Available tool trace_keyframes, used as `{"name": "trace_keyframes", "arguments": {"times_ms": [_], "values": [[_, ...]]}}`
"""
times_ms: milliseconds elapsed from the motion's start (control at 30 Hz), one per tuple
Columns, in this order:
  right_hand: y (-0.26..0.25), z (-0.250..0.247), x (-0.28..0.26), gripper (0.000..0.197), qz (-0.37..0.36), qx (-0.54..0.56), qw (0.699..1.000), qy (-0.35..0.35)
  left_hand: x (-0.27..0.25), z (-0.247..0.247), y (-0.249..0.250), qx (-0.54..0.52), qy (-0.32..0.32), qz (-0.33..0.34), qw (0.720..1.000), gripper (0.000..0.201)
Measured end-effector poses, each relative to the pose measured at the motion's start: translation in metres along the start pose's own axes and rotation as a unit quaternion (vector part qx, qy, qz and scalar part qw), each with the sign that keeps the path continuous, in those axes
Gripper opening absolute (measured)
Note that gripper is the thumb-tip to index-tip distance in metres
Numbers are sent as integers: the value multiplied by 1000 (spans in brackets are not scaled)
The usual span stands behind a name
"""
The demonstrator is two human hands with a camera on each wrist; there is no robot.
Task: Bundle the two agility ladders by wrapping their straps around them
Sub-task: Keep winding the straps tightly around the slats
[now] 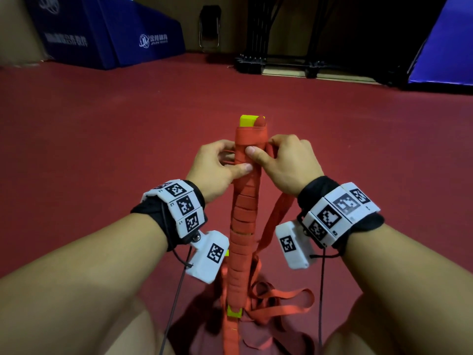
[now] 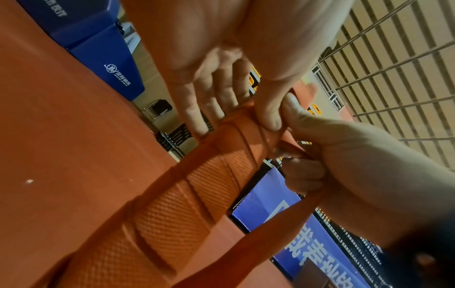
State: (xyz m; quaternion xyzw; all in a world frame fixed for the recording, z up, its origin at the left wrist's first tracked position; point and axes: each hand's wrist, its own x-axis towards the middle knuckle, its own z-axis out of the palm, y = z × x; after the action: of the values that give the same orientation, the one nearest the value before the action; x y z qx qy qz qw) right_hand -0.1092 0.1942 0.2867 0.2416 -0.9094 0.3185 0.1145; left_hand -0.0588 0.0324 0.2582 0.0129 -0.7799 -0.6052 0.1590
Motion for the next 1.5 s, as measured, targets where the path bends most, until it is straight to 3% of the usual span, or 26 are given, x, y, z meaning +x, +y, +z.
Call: {"name": "trace_keyframes", "arguments": {"times_ms": [133,267,467,600,767,1133,1333,1500], "values": [[-2,-3,-1,54,26,14,999,15,-3,5,5,2,31,5,1000,36],[-7,-2,-5,54,7,-4,1000,18,-6,4,7,30,46,7,998,52],[-17,5,-8,81,33,-15,999,34,-7,4,8,63,46,22,997,46],[-20,-2,-8,54,-14,7,1000,14,-7,5,7,39,22,20,999,49],[-12,-10,-9,50,-28,20,999,3,-5,6,5,-17,-57,-9,998,41],[-13,-10,-6,44,19,20,999,17,-1,4,-1,57,-4,16,998,39],[-19,-11,-9,41,34,40,998,19,-4,6,2,6,-13,-3,1000,33],[-24,-11,-14,78,17,48,999,13,-6,7,6,48,7,11,999,35]]}}
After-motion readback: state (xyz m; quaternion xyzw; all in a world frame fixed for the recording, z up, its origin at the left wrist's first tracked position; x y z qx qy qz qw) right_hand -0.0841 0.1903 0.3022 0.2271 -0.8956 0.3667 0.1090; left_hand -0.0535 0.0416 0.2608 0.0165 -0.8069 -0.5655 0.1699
